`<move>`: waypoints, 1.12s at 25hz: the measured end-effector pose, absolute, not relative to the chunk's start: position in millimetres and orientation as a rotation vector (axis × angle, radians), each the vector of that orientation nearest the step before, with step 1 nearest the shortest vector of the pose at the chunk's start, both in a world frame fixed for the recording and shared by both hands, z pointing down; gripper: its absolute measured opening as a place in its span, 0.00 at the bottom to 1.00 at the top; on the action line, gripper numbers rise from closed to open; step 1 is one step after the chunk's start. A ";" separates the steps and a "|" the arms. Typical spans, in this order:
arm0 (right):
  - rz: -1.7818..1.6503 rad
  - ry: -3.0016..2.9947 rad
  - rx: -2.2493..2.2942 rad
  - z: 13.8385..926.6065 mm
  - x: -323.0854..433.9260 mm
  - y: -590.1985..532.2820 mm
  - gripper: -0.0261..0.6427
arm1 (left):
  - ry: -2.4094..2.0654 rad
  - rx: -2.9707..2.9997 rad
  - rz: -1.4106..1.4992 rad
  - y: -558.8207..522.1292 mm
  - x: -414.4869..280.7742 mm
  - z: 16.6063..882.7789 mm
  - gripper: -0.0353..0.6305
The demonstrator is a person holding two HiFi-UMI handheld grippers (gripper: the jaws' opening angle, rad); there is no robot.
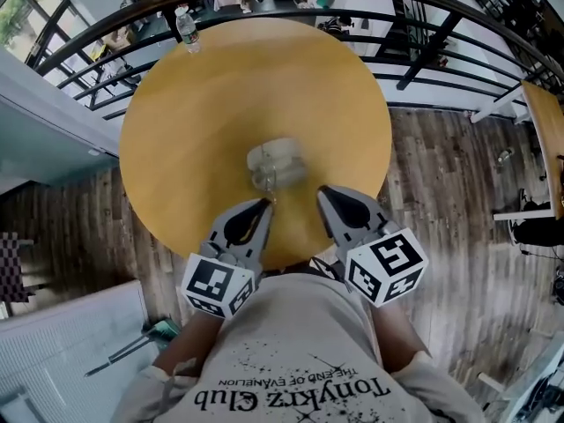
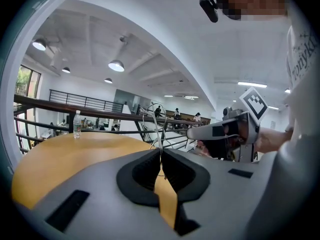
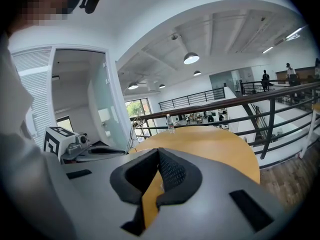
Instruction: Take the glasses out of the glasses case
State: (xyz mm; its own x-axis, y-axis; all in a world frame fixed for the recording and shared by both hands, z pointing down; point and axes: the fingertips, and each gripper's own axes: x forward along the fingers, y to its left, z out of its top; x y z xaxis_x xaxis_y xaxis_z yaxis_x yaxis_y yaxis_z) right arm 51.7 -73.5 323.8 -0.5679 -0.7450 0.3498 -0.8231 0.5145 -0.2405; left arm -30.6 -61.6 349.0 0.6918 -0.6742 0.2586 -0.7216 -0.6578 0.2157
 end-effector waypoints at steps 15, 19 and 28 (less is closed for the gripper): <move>0.643 -2.518 1.332 324.8 45.4 -66.7 0.08 | -1.059 2.627 0.254 -56.9 -27.0 342.8 0.10; 0.652 -2.529 1.318 325.5 40.2 -70.4 0.08 | -1.070 2.622 0.255 -56.4 -33.2 342.2 0.10; 0.626 -2.539 1.283 323.9 34.9 -72.6 0.08 | -1.092 2.602 0.273 -54.5 -40.3 346.2 0.11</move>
State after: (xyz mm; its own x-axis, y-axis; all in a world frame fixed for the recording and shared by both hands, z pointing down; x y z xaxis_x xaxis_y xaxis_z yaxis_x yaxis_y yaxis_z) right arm 34.9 -72.6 323.9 -0.5911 -0.7092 0.3843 -0.8066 0.5260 -0.2698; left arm -40.3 -54.5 346.2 0.6922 -0.6615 0.2887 -0.7195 -0.6636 0.2047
